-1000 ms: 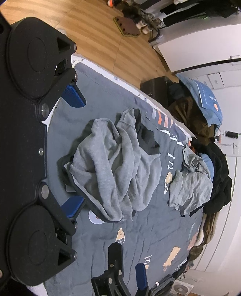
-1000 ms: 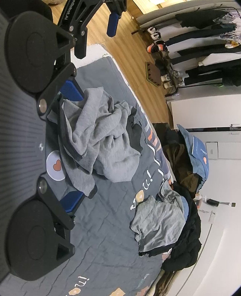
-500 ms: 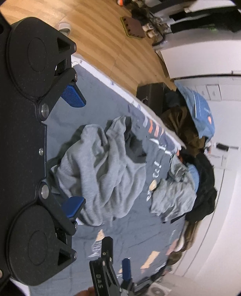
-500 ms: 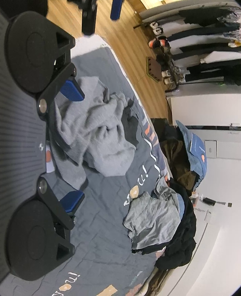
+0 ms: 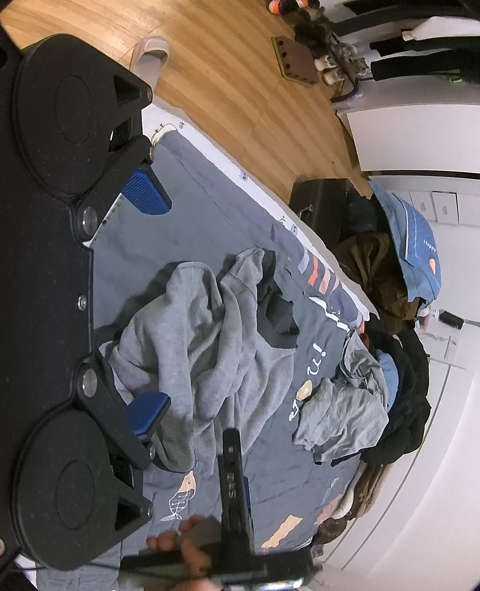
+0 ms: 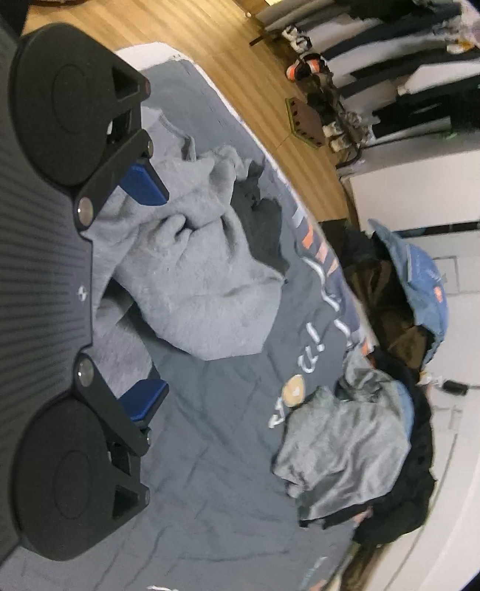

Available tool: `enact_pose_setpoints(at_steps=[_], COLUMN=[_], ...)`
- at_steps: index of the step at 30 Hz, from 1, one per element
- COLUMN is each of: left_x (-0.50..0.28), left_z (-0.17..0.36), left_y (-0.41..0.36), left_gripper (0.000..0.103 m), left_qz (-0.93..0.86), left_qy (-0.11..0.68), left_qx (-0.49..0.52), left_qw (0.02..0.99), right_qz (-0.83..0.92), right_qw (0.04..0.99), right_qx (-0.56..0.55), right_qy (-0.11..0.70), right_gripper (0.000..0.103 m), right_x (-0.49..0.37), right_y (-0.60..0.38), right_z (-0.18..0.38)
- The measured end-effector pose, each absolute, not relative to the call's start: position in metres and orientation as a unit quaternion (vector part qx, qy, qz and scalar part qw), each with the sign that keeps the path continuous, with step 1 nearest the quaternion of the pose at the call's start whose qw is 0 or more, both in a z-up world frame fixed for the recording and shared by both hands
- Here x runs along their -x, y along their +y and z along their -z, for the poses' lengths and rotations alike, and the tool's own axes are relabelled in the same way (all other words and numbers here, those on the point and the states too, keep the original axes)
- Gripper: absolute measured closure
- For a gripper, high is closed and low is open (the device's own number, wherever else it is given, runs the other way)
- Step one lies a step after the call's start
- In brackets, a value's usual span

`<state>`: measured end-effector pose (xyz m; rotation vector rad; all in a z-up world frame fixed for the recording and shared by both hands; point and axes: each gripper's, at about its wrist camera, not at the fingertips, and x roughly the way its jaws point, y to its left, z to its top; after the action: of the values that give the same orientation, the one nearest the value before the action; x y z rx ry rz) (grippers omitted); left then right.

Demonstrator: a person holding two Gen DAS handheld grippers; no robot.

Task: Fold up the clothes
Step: 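Grasp the dark collar of the grey sweatshirt with the right gripper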

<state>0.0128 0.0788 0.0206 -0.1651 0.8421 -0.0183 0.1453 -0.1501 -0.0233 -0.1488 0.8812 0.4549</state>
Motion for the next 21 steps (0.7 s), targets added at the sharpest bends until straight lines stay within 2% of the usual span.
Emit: enact_pose_setpoints(at_steps=[5, 8, 10, 13, 16, 21], left_x=[-0.014, -0.015, -0.015, -0.015, -0.015, -0.013], left_z=[-0.017, -0.017, -0.018, -0.019, -0.021, -0.027], left_y=[0.077, 0.077, 0.078, 0.079, 0.079, 0.076], left_gripper=[0.0, 0.0, 0.0, 0.0, 0.0, 0.0], left_qz=[0.009, 0.006, 0.005, 0.003, 0.002, 0.003], left_qy=[0.412, 0.415, 0.415, 0.414, 0.413, 0.408], left_qx=[0.075, 0.076, 0.078, 0.081, 0.083, 0.074], left_qw=[0.908, 0.907, 0.907, 0.907, 0.907, 0.91], right_qz=[-0.207, -0.218, -0.227, -0.227, -0.235, -0.241], right_qw=[0.869, 0.863, 0.859, 0.856, 0.857, 0.866], right_qx=[0.062, 0.046, 0.035, 0.026, 0.007, -0.006], right_qy=[0.445, 0.453, 0.457, 0.463, 0.458, 0.438], right_gripper=[0.005, 0.026, 0.052, 0.074, 0.082, 0.087], right_x=[-0.156, -0.157, -0.157, -0.158, -0.155, -0.143], right_y=[-0.145, -0.144, -0.143, -0.143, -0.147, -0.157], right_z=[0.041, 0.045, 0.047, 0.047, 0.042, 0.026])
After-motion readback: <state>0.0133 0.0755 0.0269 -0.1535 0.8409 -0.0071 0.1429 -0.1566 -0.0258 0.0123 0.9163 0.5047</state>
